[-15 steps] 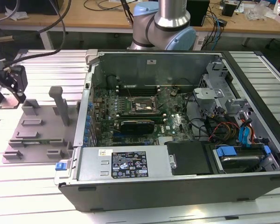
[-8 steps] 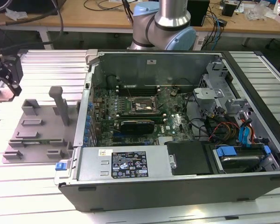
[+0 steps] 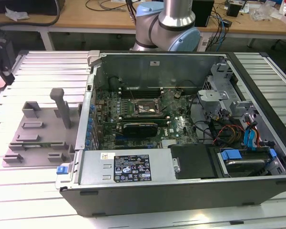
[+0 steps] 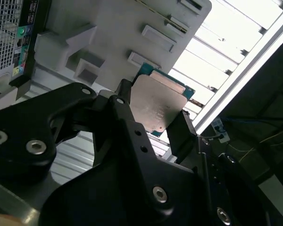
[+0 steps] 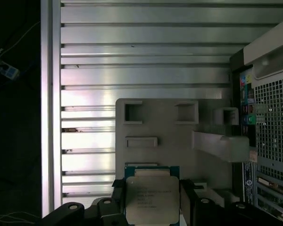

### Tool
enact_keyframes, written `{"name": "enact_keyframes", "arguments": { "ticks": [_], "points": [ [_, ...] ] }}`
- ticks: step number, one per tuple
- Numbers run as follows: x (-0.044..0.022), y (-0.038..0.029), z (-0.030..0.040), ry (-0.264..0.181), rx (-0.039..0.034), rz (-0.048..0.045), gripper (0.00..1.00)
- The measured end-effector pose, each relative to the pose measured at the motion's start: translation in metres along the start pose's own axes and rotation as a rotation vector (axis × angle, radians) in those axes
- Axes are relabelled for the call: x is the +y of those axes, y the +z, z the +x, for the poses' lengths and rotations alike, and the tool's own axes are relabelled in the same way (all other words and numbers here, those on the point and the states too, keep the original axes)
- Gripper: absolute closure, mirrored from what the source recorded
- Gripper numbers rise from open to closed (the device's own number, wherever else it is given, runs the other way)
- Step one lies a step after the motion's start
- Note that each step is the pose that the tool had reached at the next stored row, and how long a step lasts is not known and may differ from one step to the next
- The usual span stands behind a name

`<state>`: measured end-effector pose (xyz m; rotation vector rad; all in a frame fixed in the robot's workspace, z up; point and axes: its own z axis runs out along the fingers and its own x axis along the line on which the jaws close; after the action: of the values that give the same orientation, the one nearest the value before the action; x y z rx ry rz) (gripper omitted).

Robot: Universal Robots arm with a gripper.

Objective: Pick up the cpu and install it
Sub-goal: 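Pick up the cpu and move it towards the insertion slot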

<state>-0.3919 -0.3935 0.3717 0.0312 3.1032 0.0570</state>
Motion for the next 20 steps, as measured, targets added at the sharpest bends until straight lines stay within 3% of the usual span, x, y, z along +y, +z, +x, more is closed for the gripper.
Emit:
{"name": "enact_keyframes", "arguments": {
  "ticks": [3, 10, 17, 20],
  "points": [
    [0.0006, -0.0169, -0.0006, 0.0, -0.0001, 0.0, 0.45],
    [0.0015, -0.0386, -0.0014, 0.0, -0.0001, 0.0, 0.45],
    [0.0017, -0.0424, -0.0022, 0.0, 0.0001, 0.0001, 0.45],
    [0.0018, -0.0419, -0.0095, 0.0, -0.0001, 0.0, 0.45]
  ]
}}
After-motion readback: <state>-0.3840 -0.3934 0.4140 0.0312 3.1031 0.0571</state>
